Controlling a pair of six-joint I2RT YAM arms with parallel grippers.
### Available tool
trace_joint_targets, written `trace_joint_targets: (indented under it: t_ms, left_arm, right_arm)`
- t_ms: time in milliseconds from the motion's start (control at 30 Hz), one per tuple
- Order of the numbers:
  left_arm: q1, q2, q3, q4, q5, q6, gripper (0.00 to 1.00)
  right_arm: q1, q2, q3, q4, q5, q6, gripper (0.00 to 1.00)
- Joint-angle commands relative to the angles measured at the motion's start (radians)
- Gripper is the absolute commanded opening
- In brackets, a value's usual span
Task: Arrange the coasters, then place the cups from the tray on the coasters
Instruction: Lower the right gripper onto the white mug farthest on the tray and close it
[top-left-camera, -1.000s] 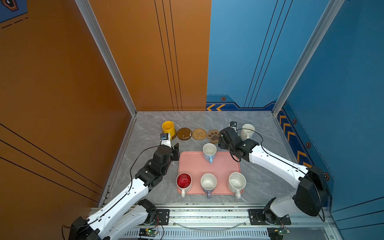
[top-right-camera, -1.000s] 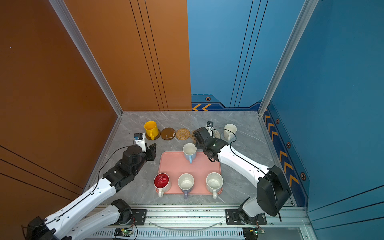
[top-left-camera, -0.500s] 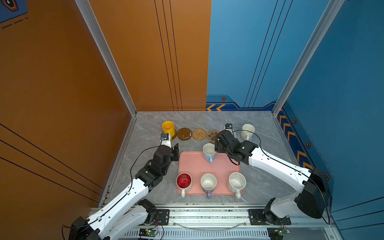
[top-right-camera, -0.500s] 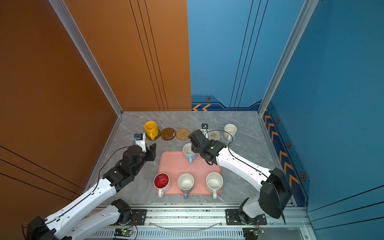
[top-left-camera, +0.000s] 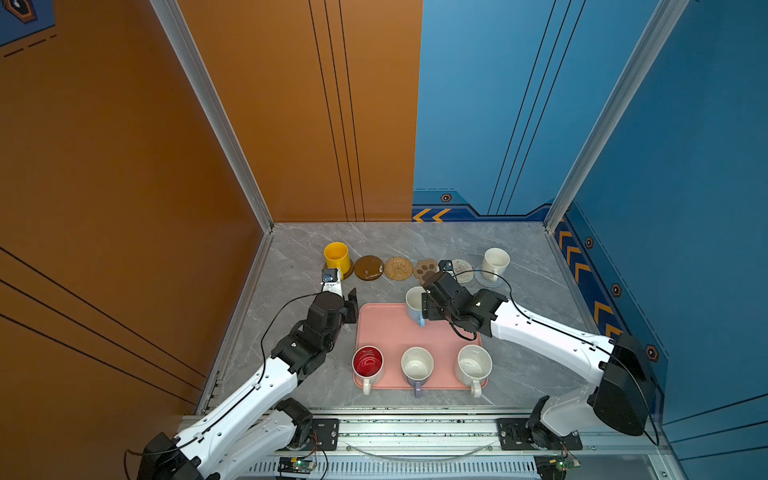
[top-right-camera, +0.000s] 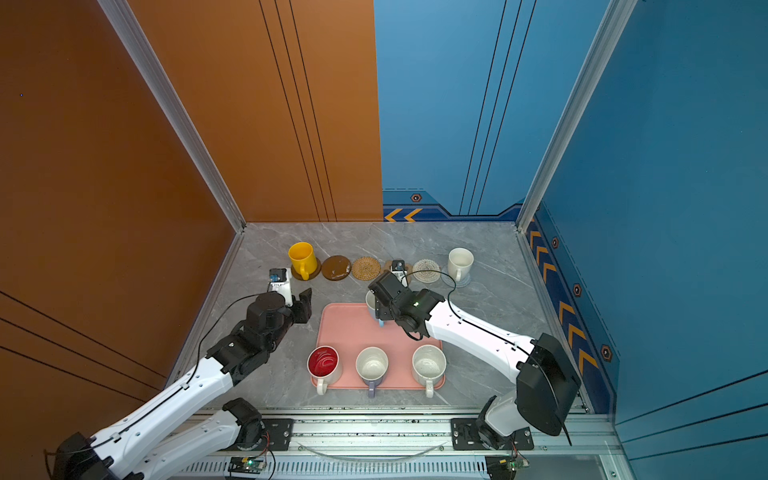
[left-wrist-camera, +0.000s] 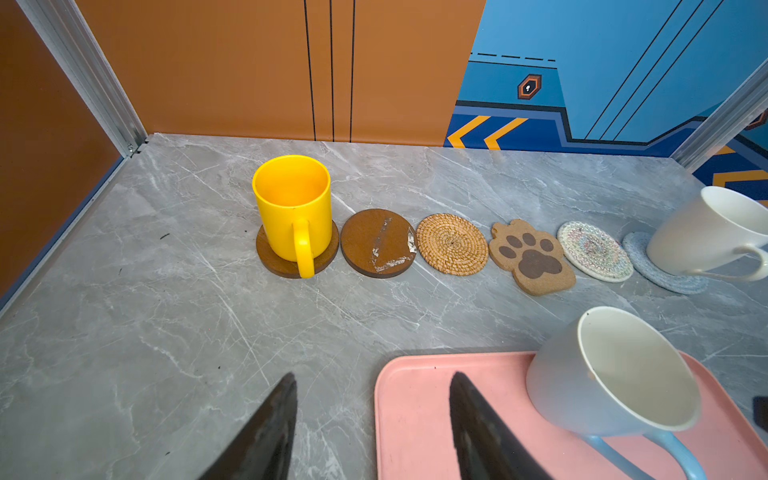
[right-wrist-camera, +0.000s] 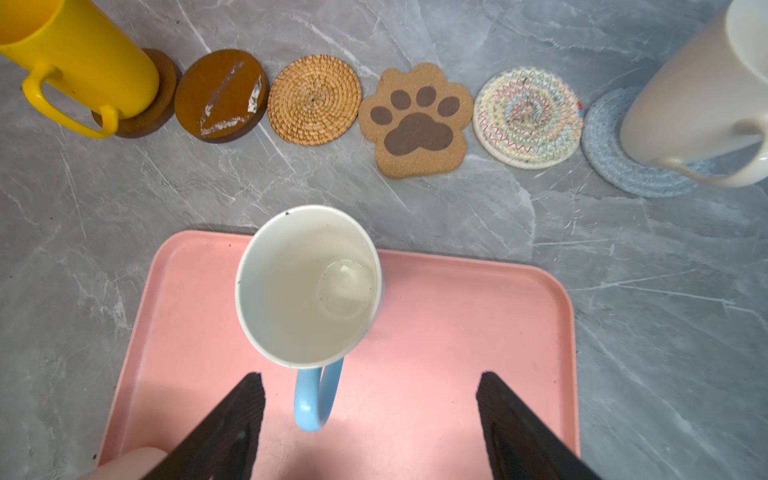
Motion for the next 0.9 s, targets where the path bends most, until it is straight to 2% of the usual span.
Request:
trace_joint_targets:
  t_ms: [0, 400, 867]
  left_arm:
    - [0.005, 0.003, -0.014, -0.003, -0.02, 0.013, 0.6]
    - [0.008, 0.012, -0.013, -0.005, -0.018, 0.012, 0.6]
    - [0.021, 0.01, -0.02, -0.006, -0.015, 0.012, 0.61]
  right_arm:
    - [0.016, 0.014, -0.02, -0.035, -0.028, 0.027, 0.79]
    - [0.03, 0.086, -0.005, -0.034, -0.064, 0.034, 0.78]
    - [0.032, 0.166, 0.038, -0.035, -0.082, 0.021, 0.67]
